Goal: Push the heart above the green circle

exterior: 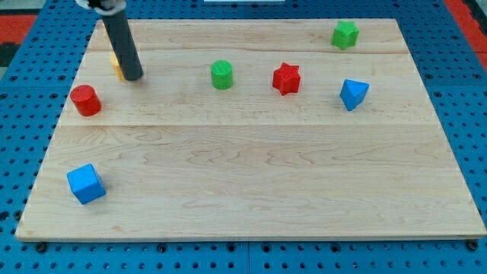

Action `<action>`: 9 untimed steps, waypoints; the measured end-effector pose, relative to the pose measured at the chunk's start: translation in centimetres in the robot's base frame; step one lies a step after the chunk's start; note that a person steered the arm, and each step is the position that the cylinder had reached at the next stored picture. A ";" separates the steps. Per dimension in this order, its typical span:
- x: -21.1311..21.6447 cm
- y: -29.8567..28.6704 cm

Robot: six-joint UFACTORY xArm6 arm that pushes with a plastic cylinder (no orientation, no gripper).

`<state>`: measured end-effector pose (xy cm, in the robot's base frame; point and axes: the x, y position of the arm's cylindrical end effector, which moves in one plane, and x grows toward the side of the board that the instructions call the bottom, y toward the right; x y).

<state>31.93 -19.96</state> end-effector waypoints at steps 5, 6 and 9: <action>-4.0 9.3; -3.5 2.2; -6.2 0.7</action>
<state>25.71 -19.30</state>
